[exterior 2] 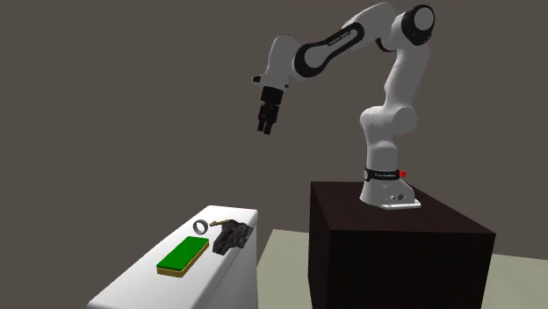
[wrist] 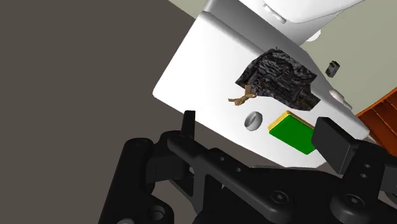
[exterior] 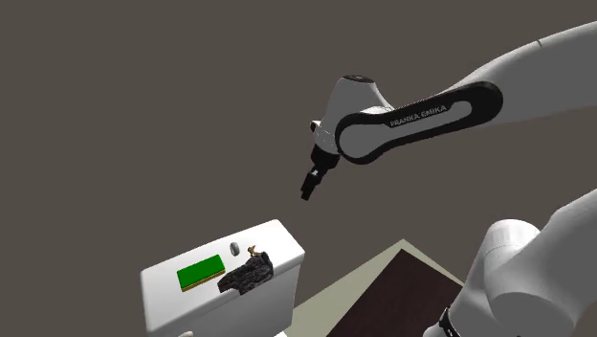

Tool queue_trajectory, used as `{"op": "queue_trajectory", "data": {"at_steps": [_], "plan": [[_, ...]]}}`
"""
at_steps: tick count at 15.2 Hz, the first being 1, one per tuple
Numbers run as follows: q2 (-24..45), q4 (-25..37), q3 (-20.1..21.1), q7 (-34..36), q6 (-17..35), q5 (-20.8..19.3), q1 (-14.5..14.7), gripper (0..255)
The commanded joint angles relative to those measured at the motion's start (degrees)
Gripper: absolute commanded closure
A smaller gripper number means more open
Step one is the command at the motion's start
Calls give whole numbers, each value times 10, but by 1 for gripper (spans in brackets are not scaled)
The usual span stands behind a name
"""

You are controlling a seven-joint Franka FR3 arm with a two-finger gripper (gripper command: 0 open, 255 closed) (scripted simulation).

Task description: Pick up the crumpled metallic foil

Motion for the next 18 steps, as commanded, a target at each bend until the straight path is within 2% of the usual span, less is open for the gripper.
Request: {"op": "queue_trajectory", "data": {"at_steps": [1,10,18], "plan": [[39,3,1,-18,40,5,12,0],[215,42,18,-100,188,39,58,0],[374,114,53,-169,285,55,79,0]]}}
